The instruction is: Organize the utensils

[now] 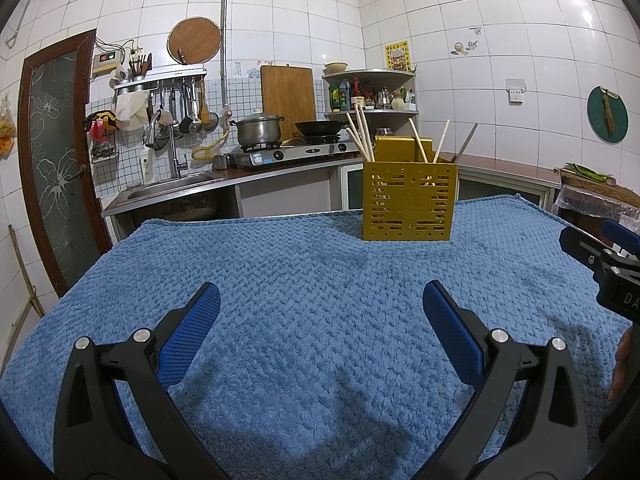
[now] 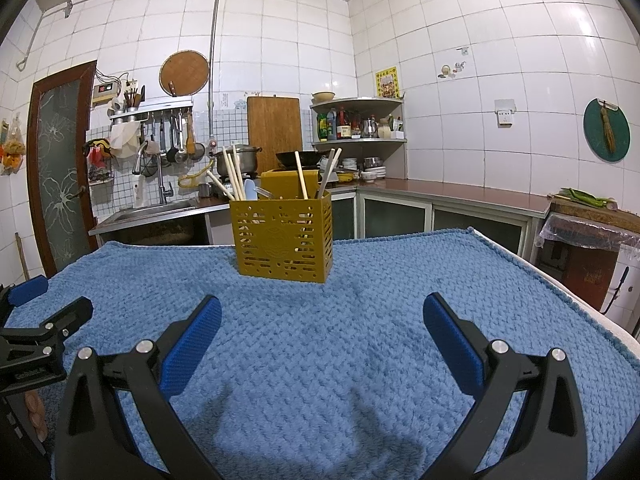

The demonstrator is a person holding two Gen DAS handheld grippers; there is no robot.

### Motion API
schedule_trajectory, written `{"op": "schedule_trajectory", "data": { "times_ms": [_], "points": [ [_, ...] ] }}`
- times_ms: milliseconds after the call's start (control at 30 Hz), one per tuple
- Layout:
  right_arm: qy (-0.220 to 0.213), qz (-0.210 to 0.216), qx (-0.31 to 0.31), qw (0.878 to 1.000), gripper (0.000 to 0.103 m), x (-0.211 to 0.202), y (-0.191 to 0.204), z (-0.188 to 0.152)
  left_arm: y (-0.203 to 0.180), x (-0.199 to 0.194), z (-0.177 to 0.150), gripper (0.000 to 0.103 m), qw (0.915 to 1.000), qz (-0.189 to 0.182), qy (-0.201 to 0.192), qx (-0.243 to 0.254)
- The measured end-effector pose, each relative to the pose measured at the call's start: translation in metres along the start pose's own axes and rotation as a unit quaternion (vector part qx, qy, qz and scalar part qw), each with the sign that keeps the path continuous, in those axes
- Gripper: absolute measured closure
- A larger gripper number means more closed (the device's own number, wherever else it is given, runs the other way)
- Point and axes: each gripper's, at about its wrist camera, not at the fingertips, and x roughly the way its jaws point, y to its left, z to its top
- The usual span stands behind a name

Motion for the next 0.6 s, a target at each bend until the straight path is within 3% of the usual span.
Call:
{"op": "schedule_trajectory", "data": {
  "times_ms": [600],
  "points": [
    [0.0, 0.0, 0.0, 1.0, 0.005, -0.001, -0.0001, -0.0002, 0.0029, -0.0021, 0.0024, 0.005, 1.0, 0.005, -0.001, 0.001]
  ]
}}
